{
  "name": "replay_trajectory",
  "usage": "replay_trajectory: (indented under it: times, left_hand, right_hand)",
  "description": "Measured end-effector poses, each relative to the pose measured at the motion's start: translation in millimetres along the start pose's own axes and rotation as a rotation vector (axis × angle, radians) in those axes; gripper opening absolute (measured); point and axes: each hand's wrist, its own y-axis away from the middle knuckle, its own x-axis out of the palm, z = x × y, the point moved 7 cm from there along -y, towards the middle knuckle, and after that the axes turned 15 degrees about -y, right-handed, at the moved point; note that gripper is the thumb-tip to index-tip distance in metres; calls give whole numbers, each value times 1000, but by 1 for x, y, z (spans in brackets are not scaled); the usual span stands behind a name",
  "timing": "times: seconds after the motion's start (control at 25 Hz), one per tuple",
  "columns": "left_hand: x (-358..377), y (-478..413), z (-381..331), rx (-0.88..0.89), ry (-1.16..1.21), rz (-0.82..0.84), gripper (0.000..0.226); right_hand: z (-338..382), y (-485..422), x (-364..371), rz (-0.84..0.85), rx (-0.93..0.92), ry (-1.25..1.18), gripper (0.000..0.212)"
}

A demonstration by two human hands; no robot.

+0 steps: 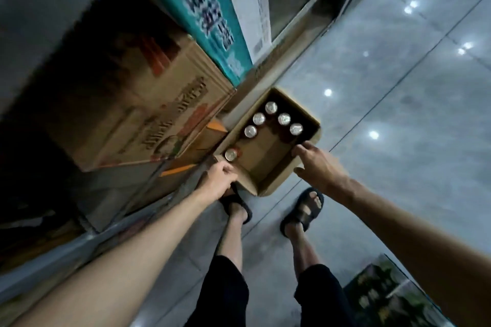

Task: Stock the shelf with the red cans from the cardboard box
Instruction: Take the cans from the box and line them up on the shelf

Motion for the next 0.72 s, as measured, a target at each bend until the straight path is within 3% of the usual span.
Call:
replay_trajectory:
  times: [0.08, 0.24, 0.32, 0.44, 0.52, 0.72]
  left_hand:
    - [34, -71, 26, -72, -26, -33, 27]
    - [86, -194, 72, -255, -63, -124, 90]
    - [106, -234, 86, -321, 46, -115, 93]
    - [126, -277, 97, -325, 65, -121, 72]
    - [134, -291, 104, -334, -26, -145, 74]
    - [136, -289, 111, -295, -150, -152, 109]
  right_hand:
    - [-36, -52, 59, 71, -48, 57, 43]
    - [-88, -165, 153, 103, -152, 139, 65]
    - [-94, -215, 189, 123, -193, 157, 80]
    - [-93, -279, 232, 125, -188, 206, 92]
    - [-93, -307, 250, 70, -153, 272, 83]
    - [-87, -323, 264, -126, -195, 342, 32]
